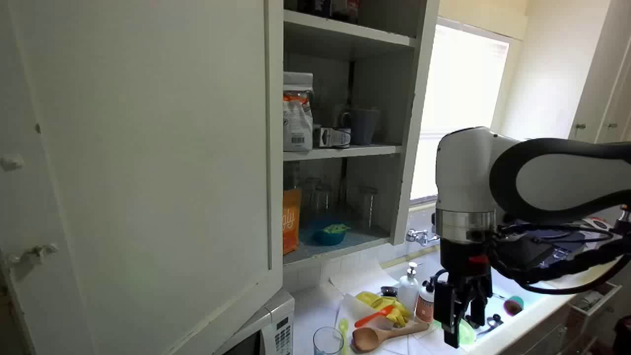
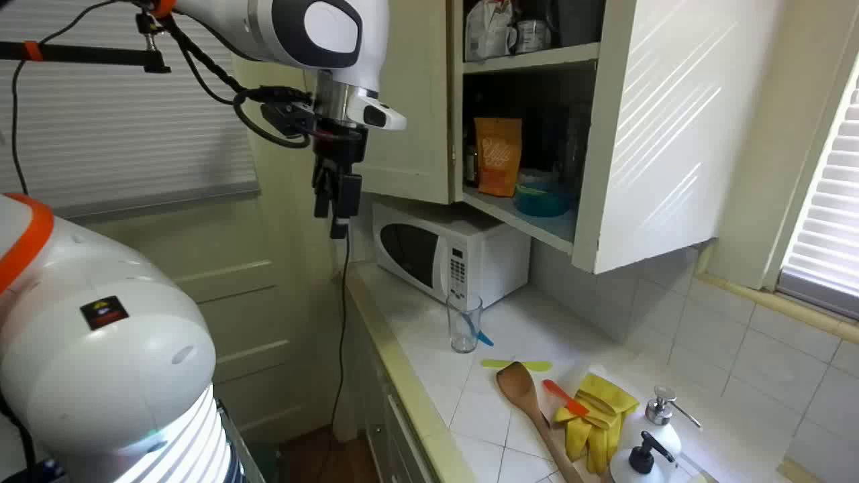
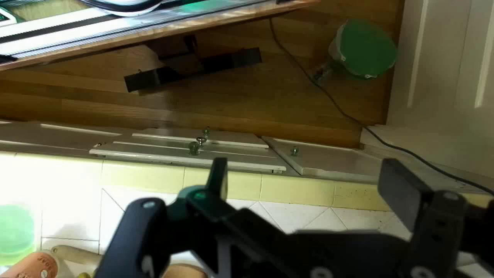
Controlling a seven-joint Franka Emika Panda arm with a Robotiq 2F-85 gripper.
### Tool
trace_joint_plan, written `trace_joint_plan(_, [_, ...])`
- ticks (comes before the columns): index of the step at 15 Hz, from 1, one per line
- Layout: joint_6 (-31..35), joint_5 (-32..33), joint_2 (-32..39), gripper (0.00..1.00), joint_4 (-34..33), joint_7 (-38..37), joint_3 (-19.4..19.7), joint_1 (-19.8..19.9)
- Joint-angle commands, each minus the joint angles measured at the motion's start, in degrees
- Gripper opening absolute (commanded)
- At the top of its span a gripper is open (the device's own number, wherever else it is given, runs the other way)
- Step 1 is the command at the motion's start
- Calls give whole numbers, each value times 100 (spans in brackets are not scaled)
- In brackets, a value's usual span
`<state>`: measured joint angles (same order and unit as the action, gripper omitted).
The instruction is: Make the wooden spoon lean against the microwave
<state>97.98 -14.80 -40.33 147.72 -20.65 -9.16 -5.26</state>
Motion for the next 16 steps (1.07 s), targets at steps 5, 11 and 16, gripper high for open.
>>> trace_joint_plan(5, [-20, -31, -5, 100, -10, 37, -57, 73])
trace_joint_plan(11, [-20, -31, -5, 100, -10, 37, -57, 73])
trace_joint_plan(16, [-14, 959, -118, 100, 422, 877, -45, 66])
